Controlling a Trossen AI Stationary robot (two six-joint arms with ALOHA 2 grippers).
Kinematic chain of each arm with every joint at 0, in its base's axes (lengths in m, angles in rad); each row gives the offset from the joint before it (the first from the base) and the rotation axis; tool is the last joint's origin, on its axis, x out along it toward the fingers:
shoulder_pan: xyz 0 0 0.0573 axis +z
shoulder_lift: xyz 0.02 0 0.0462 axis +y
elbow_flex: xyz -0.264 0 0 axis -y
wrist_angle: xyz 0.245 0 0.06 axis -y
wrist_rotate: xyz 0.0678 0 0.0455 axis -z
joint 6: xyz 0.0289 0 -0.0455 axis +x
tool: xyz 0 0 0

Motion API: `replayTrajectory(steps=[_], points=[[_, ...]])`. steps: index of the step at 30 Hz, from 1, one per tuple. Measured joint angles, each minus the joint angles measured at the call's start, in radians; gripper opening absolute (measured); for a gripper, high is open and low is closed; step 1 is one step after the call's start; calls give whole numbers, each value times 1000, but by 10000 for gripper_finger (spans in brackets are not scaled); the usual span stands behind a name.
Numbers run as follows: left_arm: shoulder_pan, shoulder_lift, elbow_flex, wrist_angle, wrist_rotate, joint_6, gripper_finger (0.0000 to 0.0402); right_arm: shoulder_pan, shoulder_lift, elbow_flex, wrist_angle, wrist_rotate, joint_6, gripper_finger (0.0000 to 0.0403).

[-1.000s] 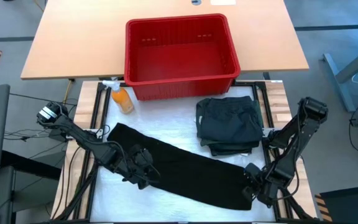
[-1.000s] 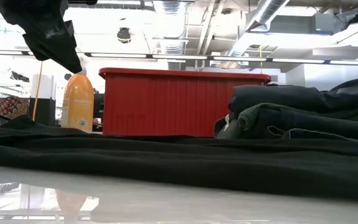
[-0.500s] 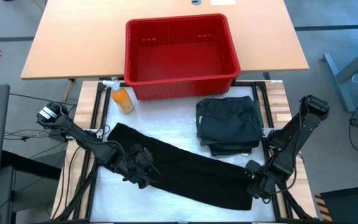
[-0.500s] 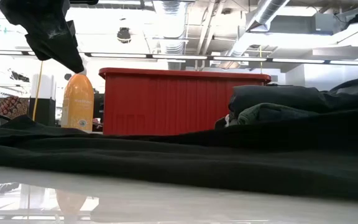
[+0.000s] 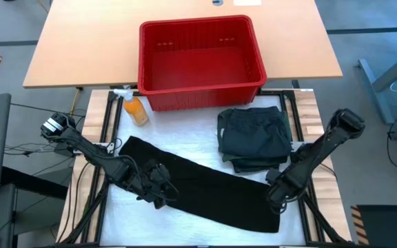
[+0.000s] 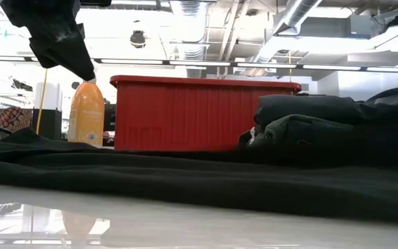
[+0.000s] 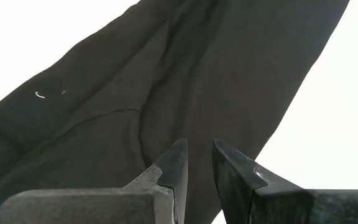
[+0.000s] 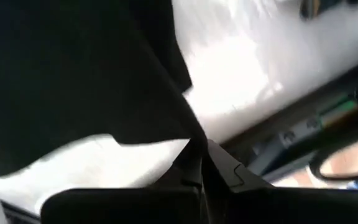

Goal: Fold Laundry from Bin
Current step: Fold the black shirt

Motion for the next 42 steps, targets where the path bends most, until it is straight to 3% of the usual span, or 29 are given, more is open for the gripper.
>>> replayTrajectory(steps=[4,9,19,22,25,29,32,36,42], points=[[0,0,0,0,4,-2,62,-8,38,0,25,-51,-51,27],[0,0,0,0,3,4,62,-15,63,0,49,-51,-43,67],[0,0,0,0,3,10,62,-14,14,19,-178,-91,120,137],[0,0,0,0,7,10,62,14,0,82,-147,-57,191,141],[-2,0,0,0,16,9,62,65,-7,139,41,54,251,130],[-11,0,0,-1,4,9,62,120,30,129,231,126,271,72],[-11,0,0,-3,0,9,62,133,75,112,257,176,294,18],[-10,0,0,-5,-1,15,62,137,133,110,208,289,347,25],[-10,0,0,-4,6,7,62,134,220,110,198,246,291,12]])
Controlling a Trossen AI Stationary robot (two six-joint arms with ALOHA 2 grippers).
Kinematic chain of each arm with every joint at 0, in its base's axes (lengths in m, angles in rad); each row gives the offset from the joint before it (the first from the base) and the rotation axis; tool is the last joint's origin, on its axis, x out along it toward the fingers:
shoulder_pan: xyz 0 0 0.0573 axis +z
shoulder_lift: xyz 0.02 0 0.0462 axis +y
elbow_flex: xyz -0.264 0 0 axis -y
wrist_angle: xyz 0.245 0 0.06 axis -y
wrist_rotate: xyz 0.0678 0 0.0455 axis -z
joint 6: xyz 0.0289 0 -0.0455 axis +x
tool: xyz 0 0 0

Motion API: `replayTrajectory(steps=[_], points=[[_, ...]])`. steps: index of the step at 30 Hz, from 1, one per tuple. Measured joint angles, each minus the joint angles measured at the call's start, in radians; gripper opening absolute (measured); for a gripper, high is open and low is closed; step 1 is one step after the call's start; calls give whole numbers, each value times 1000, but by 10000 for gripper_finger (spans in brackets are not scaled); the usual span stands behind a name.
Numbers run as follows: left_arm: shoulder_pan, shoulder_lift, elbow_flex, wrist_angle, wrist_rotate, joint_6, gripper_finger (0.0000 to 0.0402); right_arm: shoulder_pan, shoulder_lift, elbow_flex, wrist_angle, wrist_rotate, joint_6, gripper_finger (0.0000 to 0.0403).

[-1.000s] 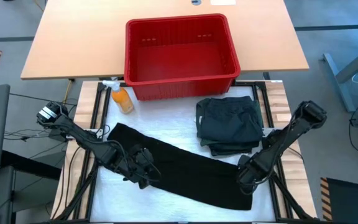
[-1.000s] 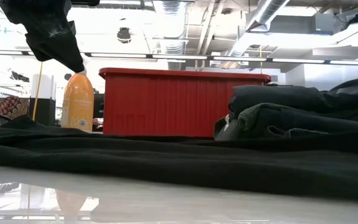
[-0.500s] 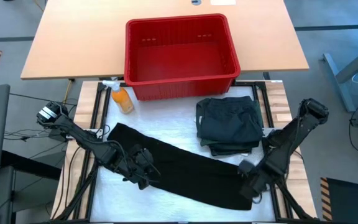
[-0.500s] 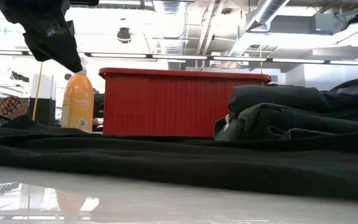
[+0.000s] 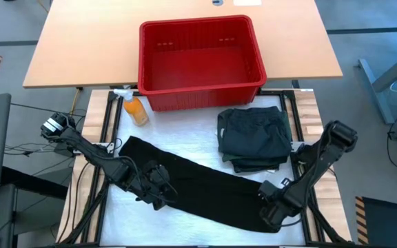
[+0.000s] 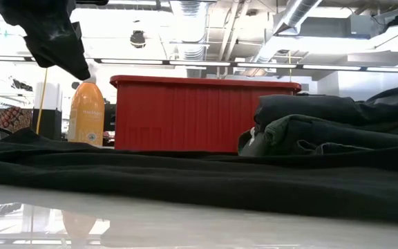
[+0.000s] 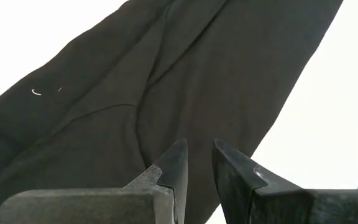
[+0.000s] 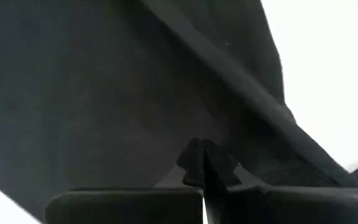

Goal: Fold Laundry from Bin
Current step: Fold the black shirt

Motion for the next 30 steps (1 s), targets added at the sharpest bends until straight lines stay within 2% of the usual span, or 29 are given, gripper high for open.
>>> replayTrajectory(steps=[7,19,23,27,30], points=[[0,0,0,0,2,-8,62,6,77,-1,-116,-54,75,16],[0,0,0,1,1,-14,62,44,130,0,-127,-53,80,16],[-3,0,0,33,-2,47,62,94,48,41,-215,51,180,16],[-3,7,1,165,-19,266,73,174,-34,55,-150,235,287,16],[5,35,1,236,-37,420,94,207,-39,55,-111,284,357,16]])
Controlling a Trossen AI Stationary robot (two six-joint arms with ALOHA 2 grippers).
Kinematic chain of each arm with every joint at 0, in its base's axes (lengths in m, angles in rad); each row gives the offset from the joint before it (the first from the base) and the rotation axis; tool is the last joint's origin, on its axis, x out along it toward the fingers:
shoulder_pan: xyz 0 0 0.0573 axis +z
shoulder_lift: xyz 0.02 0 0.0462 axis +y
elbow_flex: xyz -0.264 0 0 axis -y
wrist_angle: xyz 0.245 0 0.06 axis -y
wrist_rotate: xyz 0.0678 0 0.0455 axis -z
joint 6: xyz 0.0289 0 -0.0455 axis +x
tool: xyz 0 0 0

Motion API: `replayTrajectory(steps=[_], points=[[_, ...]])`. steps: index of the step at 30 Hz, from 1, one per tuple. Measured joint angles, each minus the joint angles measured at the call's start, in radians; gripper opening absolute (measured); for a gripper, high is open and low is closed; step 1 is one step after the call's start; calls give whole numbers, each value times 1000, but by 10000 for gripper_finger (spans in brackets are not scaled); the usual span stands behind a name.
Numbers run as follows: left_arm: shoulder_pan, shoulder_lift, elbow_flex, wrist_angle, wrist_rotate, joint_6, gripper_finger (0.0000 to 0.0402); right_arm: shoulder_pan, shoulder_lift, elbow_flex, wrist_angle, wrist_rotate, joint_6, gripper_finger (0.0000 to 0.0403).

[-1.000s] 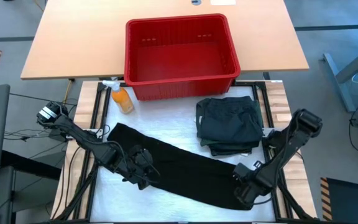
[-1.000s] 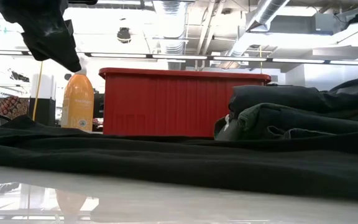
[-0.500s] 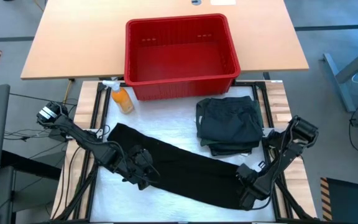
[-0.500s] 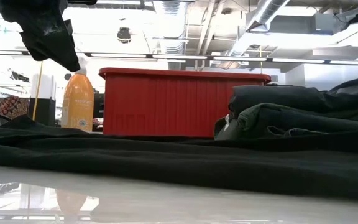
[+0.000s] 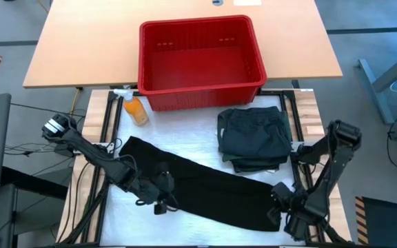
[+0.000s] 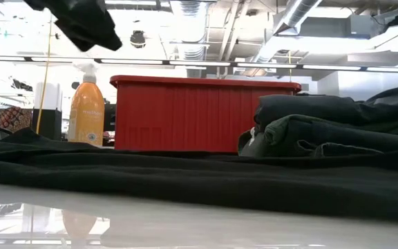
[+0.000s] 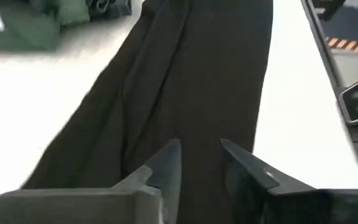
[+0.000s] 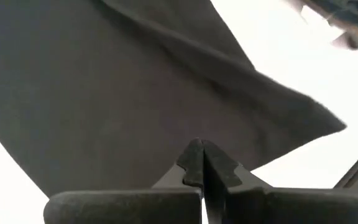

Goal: Fold Laundry from Bin
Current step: Fold the black shirt

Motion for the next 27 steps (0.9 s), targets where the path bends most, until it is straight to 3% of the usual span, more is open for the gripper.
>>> replayTrajectory(steps=[5,9,13,21,27], points=[[61,92,-2,11,-12,140,142,5,47,0,122,20,2,17],[134,143,0,-16,8,99,167,-3,75,0,190,26,1,17],[187,175,-1,-35,13,113,171,-9,78,0,218,42,-2,17],[221,177,-1,-63,145,176,171,-20,79,51,241,178,-45,17],[216,218,1,-83,107,204,171,-35,79,53,237,184,-56,17]])
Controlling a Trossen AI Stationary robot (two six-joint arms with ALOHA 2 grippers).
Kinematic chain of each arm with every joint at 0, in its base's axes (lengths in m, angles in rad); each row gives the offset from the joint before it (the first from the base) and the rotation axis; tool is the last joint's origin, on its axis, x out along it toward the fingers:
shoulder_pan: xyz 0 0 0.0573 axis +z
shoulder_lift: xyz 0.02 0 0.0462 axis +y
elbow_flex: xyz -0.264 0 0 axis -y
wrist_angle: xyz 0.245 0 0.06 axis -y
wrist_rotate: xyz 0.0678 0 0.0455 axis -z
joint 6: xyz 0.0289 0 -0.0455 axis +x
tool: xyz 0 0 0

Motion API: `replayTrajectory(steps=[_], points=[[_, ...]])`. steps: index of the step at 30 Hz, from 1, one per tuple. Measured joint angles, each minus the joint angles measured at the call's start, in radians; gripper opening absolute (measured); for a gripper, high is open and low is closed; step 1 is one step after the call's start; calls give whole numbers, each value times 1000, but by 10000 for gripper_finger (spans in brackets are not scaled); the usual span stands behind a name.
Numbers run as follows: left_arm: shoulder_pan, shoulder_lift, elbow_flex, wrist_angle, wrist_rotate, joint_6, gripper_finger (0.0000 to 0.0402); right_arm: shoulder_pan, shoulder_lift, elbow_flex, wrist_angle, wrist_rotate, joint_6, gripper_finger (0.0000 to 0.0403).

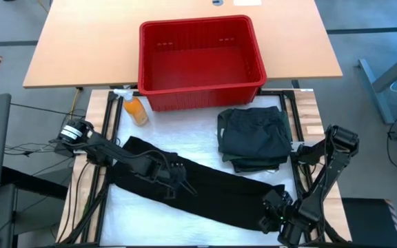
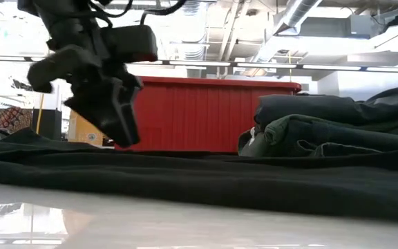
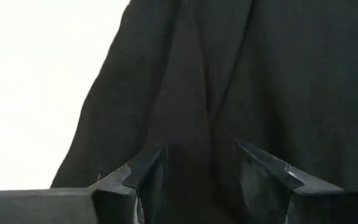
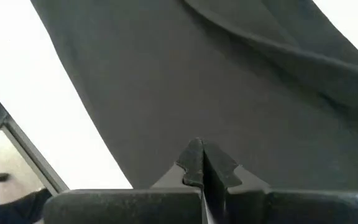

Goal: Fold Laundry from Bin
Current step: Fold the black shirt

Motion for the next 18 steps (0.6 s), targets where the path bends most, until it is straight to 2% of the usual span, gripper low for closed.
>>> replayTrajectory(steps=[5,9,12,16,18], points=[[0,37,-1,-24,-14,-14,171,-6,19,0,103,82,-99,17],[0,42,0,-23,-44,-41,151,-23,81,0,168,72,-146,17],[0,42,0,-27,-51,-55,110,-27,124,0,227,72,-146,17],[0,42,0,-29,-51,-59,32,-32,172,0,288,69,-150,17],[0,40,0,-29,-51,-65,10,-32,192,0,301,64,-149,17]])
